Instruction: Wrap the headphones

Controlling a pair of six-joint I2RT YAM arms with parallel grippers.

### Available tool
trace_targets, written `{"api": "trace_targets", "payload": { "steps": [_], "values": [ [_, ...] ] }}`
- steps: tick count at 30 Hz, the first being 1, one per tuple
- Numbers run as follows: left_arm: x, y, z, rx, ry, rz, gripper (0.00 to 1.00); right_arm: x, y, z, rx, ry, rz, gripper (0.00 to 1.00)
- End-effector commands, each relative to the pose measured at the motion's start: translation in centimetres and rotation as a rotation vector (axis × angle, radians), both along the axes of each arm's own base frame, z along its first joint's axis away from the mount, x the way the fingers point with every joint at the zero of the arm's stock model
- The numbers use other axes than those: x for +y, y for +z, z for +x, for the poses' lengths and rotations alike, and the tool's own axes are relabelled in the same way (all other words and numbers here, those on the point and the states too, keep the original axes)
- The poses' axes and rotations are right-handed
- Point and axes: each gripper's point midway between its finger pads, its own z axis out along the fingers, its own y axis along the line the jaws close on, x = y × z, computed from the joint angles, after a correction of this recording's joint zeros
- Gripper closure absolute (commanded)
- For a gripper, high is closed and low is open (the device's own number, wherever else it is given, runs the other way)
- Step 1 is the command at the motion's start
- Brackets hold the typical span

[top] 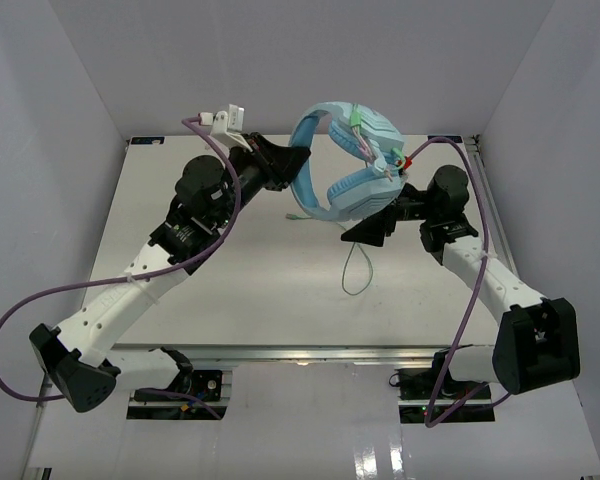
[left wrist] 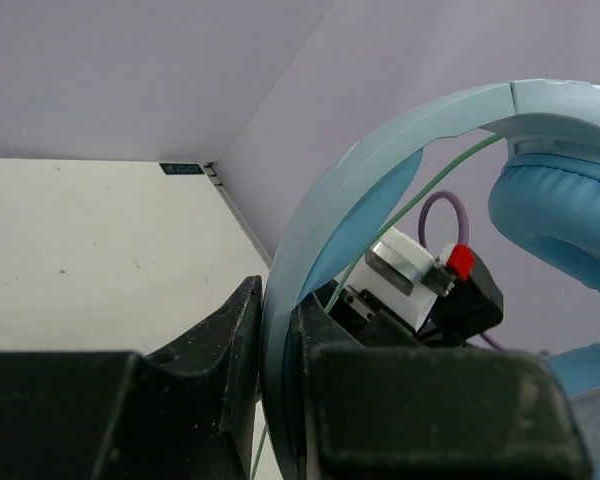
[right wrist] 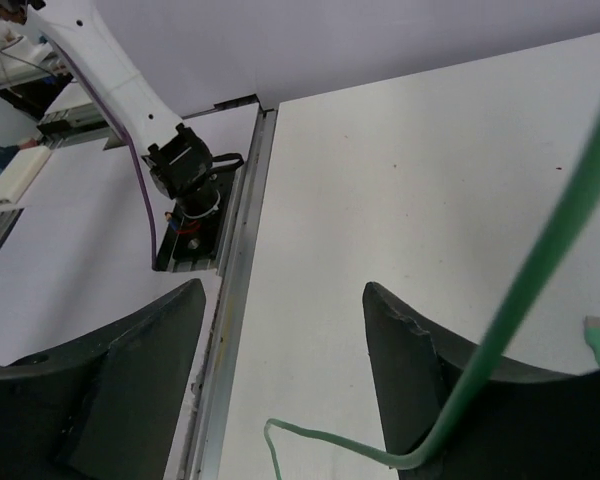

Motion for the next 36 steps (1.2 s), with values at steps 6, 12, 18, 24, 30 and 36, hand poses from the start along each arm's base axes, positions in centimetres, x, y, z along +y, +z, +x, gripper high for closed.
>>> {"api": "trace_targets", "payload": {
  "steps": [6, 12, 18, 24, 30, 36],
  "values": [
    [1.7, 8.1, 0.8, -0.050, 0.071, -0.370, 1.00, 0.5, -1.1, -1.8, -0.002, 0.053, 0.035, 0.23],
    [4.3, 10.2, 2.2, -0.066, 0.226, -0.432, 1.00, 0.8, -3.6, -3.7, -0.019, 0.077, 0.016, 0.23],
    [6.9, 10.3, 3.2, -0.070, 0.367, -0.476, 1.00, 1.2, -6.3, -6.0, -0.011, 0.106, -0.038, 0.29],
    [9.7, 11.4, 3.5, -0.102, 0.506, -0.496, 1.00, 1.1, -7.7, -7.8, -0.032, 0.131, -0.060, 0.43],
    [12.5, 11.4, 4.4, -0.149, 0.697, -0.386, 1.00, 0.9, -8.5, -8.4, -0.034, 0.113, -0.081, 0.84],
    [15.5, 4.6, 7.8, -0.118, 0.934, -0.056, 1.00, -0.1, -8.4, -5.8, -0.188, -0.052, -0.304, 0.92]
  ]
}}
